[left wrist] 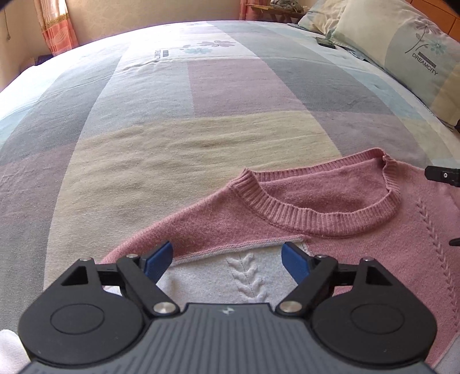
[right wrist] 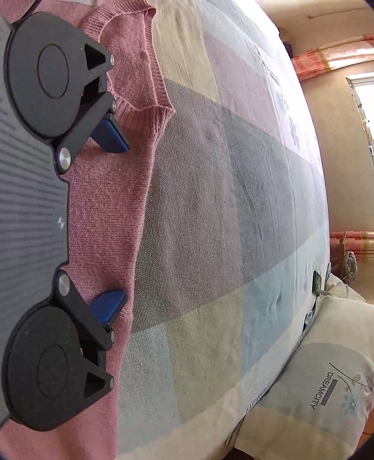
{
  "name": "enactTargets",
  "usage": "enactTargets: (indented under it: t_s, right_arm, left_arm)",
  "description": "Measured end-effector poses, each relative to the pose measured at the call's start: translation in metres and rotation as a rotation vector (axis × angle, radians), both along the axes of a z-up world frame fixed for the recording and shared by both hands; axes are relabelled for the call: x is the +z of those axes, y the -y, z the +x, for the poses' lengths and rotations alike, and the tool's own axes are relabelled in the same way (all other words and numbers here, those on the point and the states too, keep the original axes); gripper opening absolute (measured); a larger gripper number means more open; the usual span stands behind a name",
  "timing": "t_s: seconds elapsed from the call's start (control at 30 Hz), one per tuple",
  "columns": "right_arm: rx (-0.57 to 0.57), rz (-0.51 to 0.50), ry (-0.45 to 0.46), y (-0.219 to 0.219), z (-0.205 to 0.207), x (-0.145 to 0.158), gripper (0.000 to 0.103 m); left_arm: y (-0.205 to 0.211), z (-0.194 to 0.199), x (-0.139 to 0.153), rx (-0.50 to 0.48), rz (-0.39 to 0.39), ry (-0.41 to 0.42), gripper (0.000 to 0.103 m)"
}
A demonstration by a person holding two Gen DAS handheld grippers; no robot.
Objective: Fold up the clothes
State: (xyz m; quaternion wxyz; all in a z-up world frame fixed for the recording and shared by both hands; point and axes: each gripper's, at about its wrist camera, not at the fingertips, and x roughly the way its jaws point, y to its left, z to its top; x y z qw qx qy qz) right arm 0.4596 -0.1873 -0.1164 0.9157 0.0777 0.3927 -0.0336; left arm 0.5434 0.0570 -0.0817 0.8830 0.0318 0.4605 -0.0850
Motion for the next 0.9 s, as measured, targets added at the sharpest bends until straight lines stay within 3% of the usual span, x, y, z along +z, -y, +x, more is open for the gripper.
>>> enactTargets:
  t_s: [0.07,0.17,0.37,0.57,0.67,0.73,0.9]
  right_arm:
    - [-0.031,-0.006,0.045,0.016,-0.025,0.017,0.103]
    - [-0.105,0.007,0.026,0.057,-0.044,0.017,0.103]
    - [-0.274,0.125,-0.040,0.165,-0.060,-0.012,0.103]
    - [-0.462,0.049,-0.065,0.252,-0.086,-0.013,0.103]
    - [-0.503,0.096,-0.059,0.256,-0.086,-0.006,0.103]
    - [-0.431,0.092,-0.061,0.239,-0.083,-0.004,0.103]
    - [-0.241,-0.087,-0.125,0.194,-0.079,-0.024,0.103]
  left_arm:
    - [-0.003,-0.005,0.003,0.012,-0.009,-0.006,0.083]
    - [-0.005,-0.011,0.003,0.030,-0.004,-0.019,0.083]
    - [0.004,-0.018,0.001,0.014,-0.004,-0.047,0.083]
    - [0.017,-0.026,0.009,-0.017,0.004,-0.044,0.083]
    - [0.027,-0.030,0.014,-0.039,0.012,-0.040,0.083]
    - [0.033,-0.034,0.015,-0.053,0.014,-0.042,0.083]
    - [0.049,-0.045,0.016,-0.085,0.022,-0.053,0.083]
